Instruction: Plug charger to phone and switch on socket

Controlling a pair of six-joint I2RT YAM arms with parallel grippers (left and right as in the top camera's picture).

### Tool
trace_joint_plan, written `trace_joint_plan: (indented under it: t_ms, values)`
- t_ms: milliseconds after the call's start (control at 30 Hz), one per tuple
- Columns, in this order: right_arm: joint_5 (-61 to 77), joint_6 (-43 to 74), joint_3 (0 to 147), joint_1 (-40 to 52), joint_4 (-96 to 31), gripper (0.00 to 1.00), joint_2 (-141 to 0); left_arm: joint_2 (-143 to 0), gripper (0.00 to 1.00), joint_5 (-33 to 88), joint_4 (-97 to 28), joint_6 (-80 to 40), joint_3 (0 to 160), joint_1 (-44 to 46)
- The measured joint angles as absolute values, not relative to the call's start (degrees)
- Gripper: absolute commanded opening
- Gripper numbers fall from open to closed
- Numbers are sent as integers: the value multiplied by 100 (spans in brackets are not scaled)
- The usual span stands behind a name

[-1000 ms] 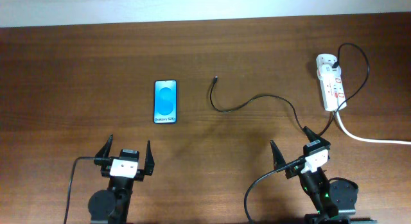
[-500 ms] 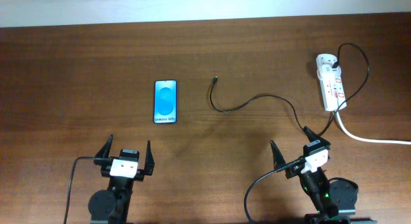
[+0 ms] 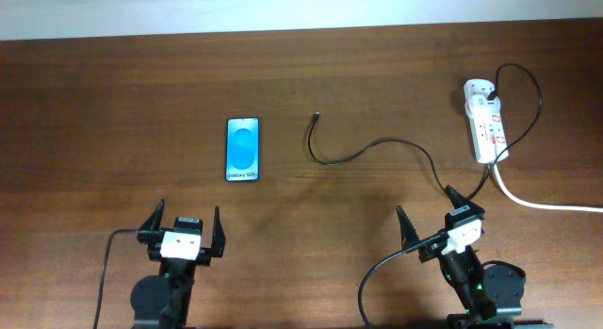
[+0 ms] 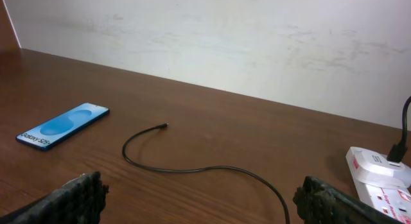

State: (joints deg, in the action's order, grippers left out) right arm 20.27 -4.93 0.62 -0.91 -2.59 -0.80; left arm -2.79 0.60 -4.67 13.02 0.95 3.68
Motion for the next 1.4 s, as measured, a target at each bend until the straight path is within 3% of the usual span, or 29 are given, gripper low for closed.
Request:
trace_joint_plan:
  t_ms: [133,333,500,600,833,933,1133,1400]
  values:
    - [2027,-493,62,-91,-257,98,-62,-1291,99,40,-486,1236,777,368]
    - [2027,-491,62,-91,-259,98,-62,-4348,99,-106,-174,1216,2967,368]
    - [2027,-495,62,-91,-259,99,-58,-6978,99,95,-1643,333,5623,368]
    - [2027,-491,62,-91,-259,98,-64,-8189,99,370,-3148,47,7426,464]
    - [2029,-493,62,-91,-259,98,-62,-10263,99,1074,-6082,-161,11052,617]
    - [2032,-493,62,-91,-257,98,-62,-10440,99,1649,-6134,-161,11240,644]
    - [2029,-493,62,-91,-259,98,-62,-10541,99,1662,-6099,-196,11268,648]
    - [2029,-495,62,-91,-257,98,-62,-12586,99,-183,-7164,-1925,11347,1284]
